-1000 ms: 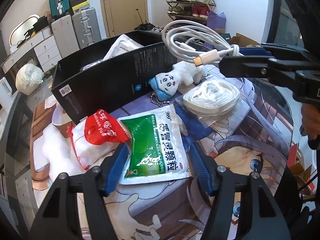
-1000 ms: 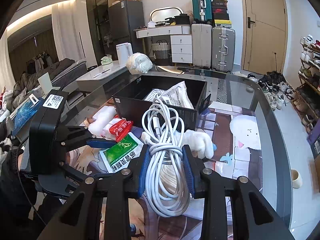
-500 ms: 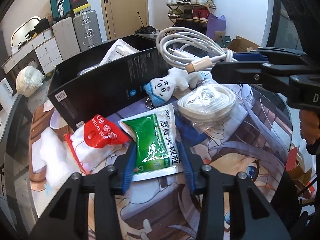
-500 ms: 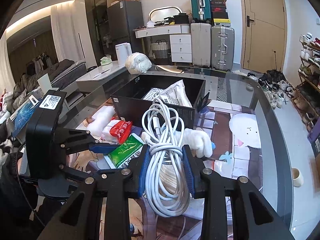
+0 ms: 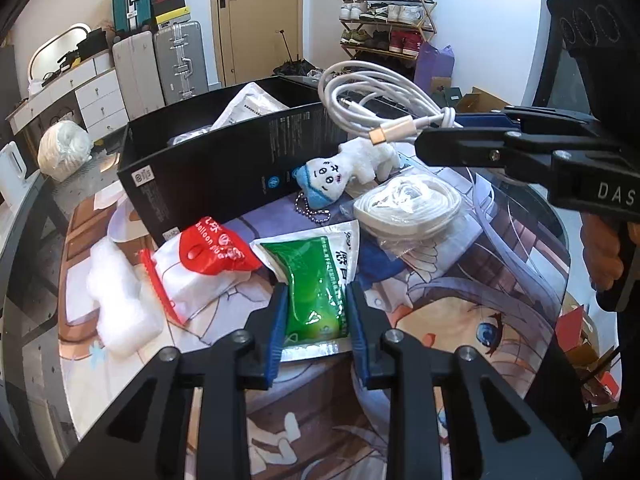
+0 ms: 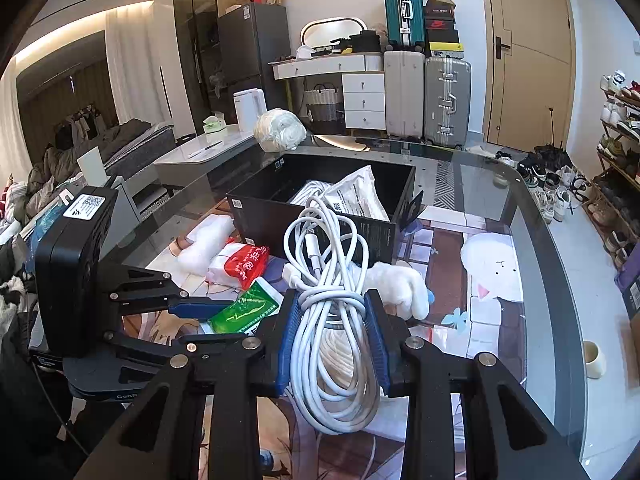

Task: Organize soft objects
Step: 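Carry the packet with the left gripper while the right gripper carries the cable coil into the box, then release the packet and cable coil into the black box, then move the right tool toward the bagged white rope coil, then close the right gripper on the bagged white rope coil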

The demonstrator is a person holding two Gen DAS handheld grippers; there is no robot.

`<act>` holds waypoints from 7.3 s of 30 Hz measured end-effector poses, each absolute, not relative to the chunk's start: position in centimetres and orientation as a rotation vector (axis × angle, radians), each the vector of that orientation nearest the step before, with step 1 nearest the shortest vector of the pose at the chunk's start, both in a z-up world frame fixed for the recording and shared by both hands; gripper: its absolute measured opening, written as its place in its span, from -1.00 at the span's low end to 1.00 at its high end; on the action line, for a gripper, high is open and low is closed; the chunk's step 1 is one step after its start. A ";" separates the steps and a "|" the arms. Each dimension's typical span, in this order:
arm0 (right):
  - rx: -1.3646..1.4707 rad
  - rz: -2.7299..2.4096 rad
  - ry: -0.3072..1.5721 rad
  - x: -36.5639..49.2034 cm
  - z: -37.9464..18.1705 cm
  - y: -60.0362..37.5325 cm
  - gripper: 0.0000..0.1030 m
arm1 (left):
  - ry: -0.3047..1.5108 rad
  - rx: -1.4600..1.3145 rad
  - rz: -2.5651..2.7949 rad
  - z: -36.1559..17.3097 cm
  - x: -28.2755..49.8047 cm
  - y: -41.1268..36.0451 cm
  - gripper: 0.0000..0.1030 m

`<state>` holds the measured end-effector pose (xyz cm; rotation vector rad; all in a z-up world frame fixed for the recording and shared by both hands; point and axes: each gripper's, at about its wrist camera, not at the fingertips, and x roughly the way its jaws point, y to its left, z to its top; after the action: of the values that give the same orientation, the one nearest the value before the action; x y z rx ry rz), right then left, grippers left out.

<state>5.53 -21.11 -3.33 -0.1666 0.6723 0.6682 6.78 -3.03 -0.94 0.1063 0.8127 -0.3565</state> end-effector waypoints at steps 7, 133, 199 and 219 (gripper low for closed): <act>-0.168 0.670 0.645 5.1 -2.7 -21.1 -0.38 | 0.780 0.075 -0.344 0.0 6.1 -2.0 -0.50; -0.138 0.588 0.721 8.9 -4.4 -22.5 0.99 | 0.689 -0.065 -0.057 1.0 7.9 3.1 1.00; -0.539 0.820 0.972 11.6 -9.3 -15.9 0.89 | 0.737 -0.161 -0.113 -1.1 8.0 3.9 1.00; -0.338 0.762 0.841 7.6 -8.0 -19.7 -0.23 | 0.808 -0.075 -0.060 -1.2 9.2 2.9 1.00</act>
<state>7.62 -19.73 -7.97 -0.3378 0.8413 0.7620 9.25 2.91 -1.18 -0.0748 0.8082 -0.0596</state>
